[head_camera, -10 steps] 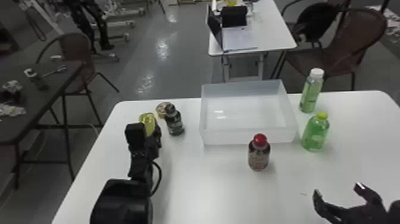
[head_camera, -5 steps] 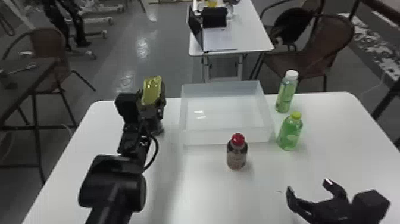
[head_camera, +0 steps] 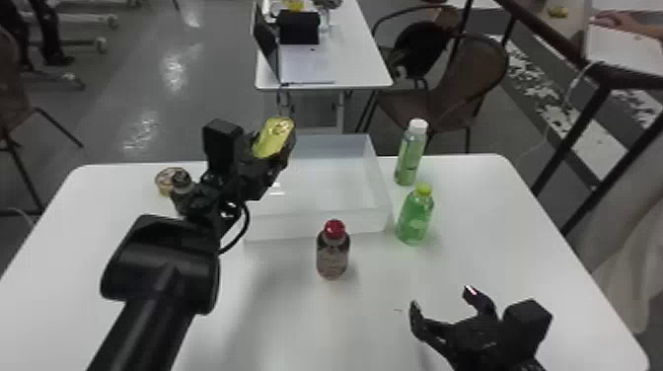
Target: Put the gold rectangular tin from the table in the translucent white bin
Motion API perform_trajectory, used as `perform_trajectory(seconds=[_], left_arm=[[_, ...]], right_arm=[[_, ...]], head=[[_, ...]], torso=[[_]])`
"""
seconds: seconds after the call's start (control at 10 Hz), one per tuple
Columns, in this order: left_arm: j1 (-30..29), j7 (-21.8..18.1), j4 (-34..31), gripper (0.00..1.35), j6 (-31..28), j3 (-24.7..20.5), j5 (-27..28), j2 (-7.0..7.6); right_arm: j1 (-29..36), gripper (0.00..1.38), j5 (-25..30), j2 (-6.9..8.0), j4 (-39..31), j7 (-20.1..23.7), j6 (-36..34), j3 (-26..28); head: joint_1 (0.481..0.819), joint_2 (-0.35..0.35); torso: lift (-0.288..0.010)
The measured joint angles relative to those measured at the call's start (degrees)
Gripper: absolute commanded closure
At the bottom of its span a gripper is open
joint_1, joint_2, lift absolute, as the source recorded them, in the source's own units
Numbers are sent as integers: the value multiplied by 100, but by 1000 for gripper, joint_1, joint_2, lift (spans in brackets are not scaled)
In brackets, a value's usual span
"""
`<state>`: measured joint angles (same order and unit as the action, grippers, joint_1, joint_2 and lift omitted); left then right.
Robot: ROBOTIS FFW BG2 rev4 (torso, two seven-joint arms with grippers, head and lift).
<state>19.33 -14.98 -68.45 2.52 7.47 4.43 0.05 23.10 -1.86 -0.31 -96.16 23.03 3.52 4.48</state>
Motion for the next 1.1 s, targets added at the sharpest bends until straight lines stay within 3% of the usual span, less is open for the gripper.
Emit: perform_trajectory(seconds=[0.4,0.5,0.7,0.8,1.1], left_arm=[[938,-428,1902,822,-29,73,1087,-5],[1103,-507,2246,757,-5,63,1431,-5],[1244,-603,2498,298,277,53,1981,-5],[1267,-659,2509,197,348,53,2143,-5],[1230,-787,2474,159,515,-33,2138,-5]], right_arm=[[-62,122,-36,-50,52,0,0,0],[-82,122,-40,-60,65,0,0,0],[-103,122,-43,-59,94,-1,0,0],[-99,122,-43,-57,99,-1,0,0],[-87,122,-49,-62,81,0,2,2]], head=[[695,-95],[695,-93],[695,-96],[695,-99],[695,-102]], torso=[[-58],[-58],[-58],[-58],[-58]])
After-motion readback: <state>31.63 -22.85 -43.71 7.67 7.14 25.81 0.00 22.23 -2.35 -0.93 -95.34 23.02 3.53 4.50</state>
